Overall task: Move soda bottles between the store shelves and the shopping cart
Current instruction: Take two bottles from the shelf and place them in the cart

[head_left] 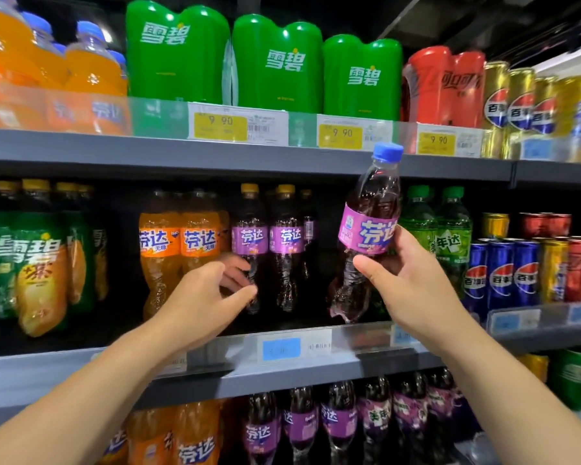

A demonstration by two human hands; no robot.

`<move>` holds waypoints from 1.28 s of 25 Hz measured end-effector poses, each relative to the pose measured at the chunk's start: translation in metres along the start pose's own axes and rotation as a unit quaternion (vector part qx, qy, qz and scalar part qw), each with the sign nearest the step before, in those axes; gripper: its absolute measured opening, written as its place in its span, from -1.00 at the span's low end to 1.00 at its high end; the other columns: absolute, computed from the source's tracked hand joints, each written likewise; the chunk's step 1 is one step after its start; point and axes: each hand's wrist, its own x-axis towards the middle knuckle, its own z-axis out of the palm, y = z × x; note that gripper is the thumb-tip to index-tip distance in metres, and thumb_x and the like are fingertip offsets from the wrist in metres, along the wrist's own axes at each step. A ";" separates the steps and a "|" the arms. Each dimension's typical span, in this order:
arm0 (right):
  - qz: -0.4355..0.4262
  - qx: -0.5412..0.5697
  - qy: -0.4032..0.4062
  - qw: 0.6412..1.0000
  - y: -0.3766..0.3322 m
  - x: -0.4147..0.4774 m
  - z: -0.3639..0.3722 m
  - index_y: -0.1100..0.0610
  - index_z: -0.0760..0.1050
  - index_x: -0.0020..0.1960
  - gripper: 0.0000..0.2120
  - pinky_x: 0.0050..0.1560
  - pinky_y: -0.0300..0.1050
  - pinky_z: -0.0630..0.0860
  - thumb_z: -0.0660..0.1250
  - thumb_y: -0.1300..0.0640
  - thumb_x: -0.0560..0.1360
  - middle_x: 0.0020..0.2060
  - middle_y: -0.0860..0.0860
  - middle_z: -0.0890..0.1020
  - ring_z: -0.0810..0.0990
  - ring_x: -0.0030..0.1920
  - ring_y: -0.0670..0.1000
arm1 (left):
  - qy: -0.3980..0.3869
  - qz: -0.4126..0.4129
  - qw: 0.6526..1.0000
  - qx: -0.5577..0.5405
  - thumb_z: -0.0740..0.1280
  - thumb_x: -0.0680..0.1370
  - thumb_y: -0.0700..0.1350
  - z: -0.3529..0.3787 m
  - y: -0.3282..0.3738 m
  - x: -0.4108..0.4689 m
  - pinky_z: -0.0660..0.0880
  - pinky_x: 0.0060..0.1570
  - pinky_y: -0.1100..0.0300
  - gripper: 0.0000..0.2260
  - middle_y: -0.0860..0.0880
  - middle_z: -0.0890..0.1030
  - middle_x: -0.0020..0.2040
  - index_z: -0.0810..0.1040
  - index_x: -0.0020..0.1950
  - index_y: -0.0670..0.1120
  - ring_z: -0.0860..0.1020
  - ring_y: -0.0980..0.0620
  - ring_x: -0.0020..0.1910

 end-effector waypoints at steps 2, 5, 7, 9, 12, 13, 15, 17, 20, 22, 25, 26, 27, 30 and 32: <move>0.002 -0.014 0.011 1.000 0.006 0.004 0.011 -0.13 0.44 0.30 -0.62 0.01 -0.53 0.42 0.42 0.16 0.56 0.08 -0.29 0.62 0.58 0.07 -0.34 | -0.012 -0.005 1.000 0.003 0.42 0.55 0.01 0.002 -0.007 0.000 0.57 -0.11 0.36 -0.82 0.21 0.61 -0.08 0.51 0.11 0.15 0.56 0.38 -0.06; 0.016 -0.045 -0.018 0.999 0.019 0.008 0.029 -0.05 0.46 0.23 -0.68 0.01 -0.53 0.41 0.43 0.19 0.55 0.06 -0.23 0.62 0.58 0.06 -0.33 | -0.028 0.001 1.000 0.005 0.42 0.55 0.02 0.004 -0.010 -0.003 0.47 -0.24 0.53 -0.83 0.22 0.61 -0.08 0.50 0.09 0.18 0.54 0.43 -0.04; 0.041 -0.070 -0.034 0.996 0.029 0.012 0.040 -0.03 0.44 0.19 -0.74 -0.08 -0.55 0.40 0.43 0.14 0.56 0.03 -0.22 0.60 0.56 0.03 -0.35 | -0.036 -0.004 0.999 0.001 0.42 0.56 0.04 0.005 -0.012 -0.003 0.47 -0.24 0.53 -0.85 0.21 0.62 -0.07 0.50 0.08 0.17 0.55 0.40 -0.05; 0.077 -0.082 -0.026 0.993 0.035 0.021 0.049 -0.02 0.43 0.26 -0.70 -0.16 -0.48 0.41 0.41 0.08 0.58 0.01 -0.21 0.59 0.57 0.01 -0.27 | -0.047 -0.015 0.999 -0.007 0.41 0.56 0.05 0.005 -0.014 -0.002 0.49 -0.22 0.51 -0.86 0.21 0.62 -0.06 0.52 0.08 0.16 0.59 0.33 -0.06; 0.139 -0.085 -0.035 0.986 0.043 0.044 0.058 0.03 0.35 0.46 -0.55 0.04 -0.24 0.39 0.37 0.05 0.61 0.12 -0.09 0.58 0.57 0.13 -0.02 | -0.063 -0.020 0.998 -0.022 0.42 0.56 0.04 0.006 -0.016 -0.001 0.52 -0.21 0.48 -0.86 0.19 0.63 -0.07 0.52 0.08 0.15 0.60 0.32 -0.07; 0.155 -0.097 -0.050 0.982 0.046 0.052 0.061 0.04 0.29 0.51 -0.50 0.15 -0.15 0.38 0.34 0.04 0.62 0.21 -0.03 0.57 0.54 0.25 0.07 | -0.063 -0.018 0.998 -0.023 0.42 0.56 0.04 0.007 -0.016 -0.001 0.53 -0.20 0.46 -0.86 0.19 0.63 -0.07 0.52 0.08 0.15 0.59 0.33 -0.06; 0.190 -0.135 -0.075 0.970 0.050 0.066 0.065 0.06 0.16 0.58 -0.41 0.31 0.01 0.37 0.31 0.00 0.64 0.45 0.06 0.45 0.42 0.43 0.17 | -0.058 -0.015 0.998 -0.017 0.41 0.56 0.05 0.007 -0.018 -0.002 0.54 -0.20 0.45 -0.87 0.20 0.63 -0.07 0.53 0.08 0.15 0.58 0.36 -0.06; 0.212 -0.157 -0.072 0.962 0.054 0.076 0.068 0.10 0.11 0.60 -0.35 0.38 0.05 0.36 0.31 -0.01 0.63 0.52 0.09 0.37 0.37 0.48 0.19 | -0.056 -0.013 0.998 -0.009 0.41 0.56 0.06 0.008 -0.019 -0.001 0.53 -0.20 0.46 -0.86 0.21 0.62 -0.07 0.53 0.09 0.14 0.57 0.38 -0.06; 0.204 -0.155 -0.053 0.965 0.061 0.082 0.069 0.11 0.14 0.59 -0.29 0.38 0.04 0.38 0.39 -0.05 0.58 0.49 0.10 0.41 0.42 0.45 0.19 | -0.059 -0.013 0.998 -0.001 0.40 0.56 0.07 0.009 -0.019 -0.001 0.52 -0.20 0.46 -0.86 0.22 0.62 -0.06 0.53 0.09 0.15 0.60 0.31 -0.07; 0.217 -0.138 -0.050 0.965 0.064 0.080 0.068 0.08 0.12 0.59 -0.19 0.36 0.03 0.40 0.48 -0.06 0.51 0.45 0.08 0.45 0.45 0.42 0.19 | -0.061 -0.018 0.998 0.005 0.41 0.56 0.08 0.009 -0.019 -0.001 0.49 -0.22 0.47 -0.86 0.23 0.61 -0.06 0.51 0.07 0.18 0.60 0.29 -0.06; 0.244 -0.173 -0.093 0.950 0.072 0.075 0.069 0.14 0.14 0.57 -0.15 0.28 -0.04 0.44 0.54 0.00 0.46 0.41 0.10 0.49 0.49 0.38 0.18 | -0.061 -0.029 0.998 0.011 0.41 0.56 0.07 0.009 -0.018 0.000 0.44 -0.25 0.49 -0.86 0.25 0.60 -0.06 0.47 0.04 0.22 0.59 0.28 -0.07; 0.246 -0.194 -0.102 0.944 0.075 0.074 0.069 0.16 0.19 0.55 -0.19 0.23 -0.07 0.45 0.54 0.01 0.47 0.39 0.11 0.51 0.50 0.36 0.18 | -0.063 -0.035 0.997 0.014 0.40 0.57 0.06 0.009 -0.018 0.000 0.44 -0.25 0.47 -0.86 0.25 0.59 -0.05 0.47 0.05 0.21 0.59 0.26 -0.07; 0.244 -0.204 -0.101 0.943 0.077 0.073 0.070 0.17 0.23 0.52 -0.23 0.18 -0.10 0.45 0.54 0.00 0.47 0.36 0.11 0.53 0.52 0.34 0.17 | -0.067 -0.039 0.997 0.017 0.40 0.57 0.06 0.009 -0.017 0.000 0.44 -0.25 0.46 -0.87 0.25 0.59 -0.05 0.48 0.07 0.19 0.59 0.25 -0.07; 0.236 -0.221 -0.095 0.942 0.076 0.074 0.068 0.17 0.28 0.46 -0.27 0.10 -0.12 0.44 0.55 -0.03 0.45 0.32 0.10 0.57 0.55 0.31 0.17 | -0.080 -0.046 0.995 0.027 0.39 0.58 0.07 0.011 -0.018 -0.001 0.46 -0.20 0.43 -0.85 0.26 0.58 -0.03 0.51 0.13 0.15 0.59 0.24 -0.05; 0.236 -0.229 -0.105 0.939 0.074 0.073 0.066 0.17 0.25 0.49 -0.25 0.14 -0.09 0.46 0.53 -0.06 0.46 0.34 0.11 0.55 0.54 0.31 0.18 | -0.084 -0.052 0.995 0.033 0.38 0.58 0.07 0.012 -0.018 -0.001 0.48 -0.16 0.40 -0.84 0.26 0.58 -0.01 0.51 0.14 0.14 0.58 0.24 -0.04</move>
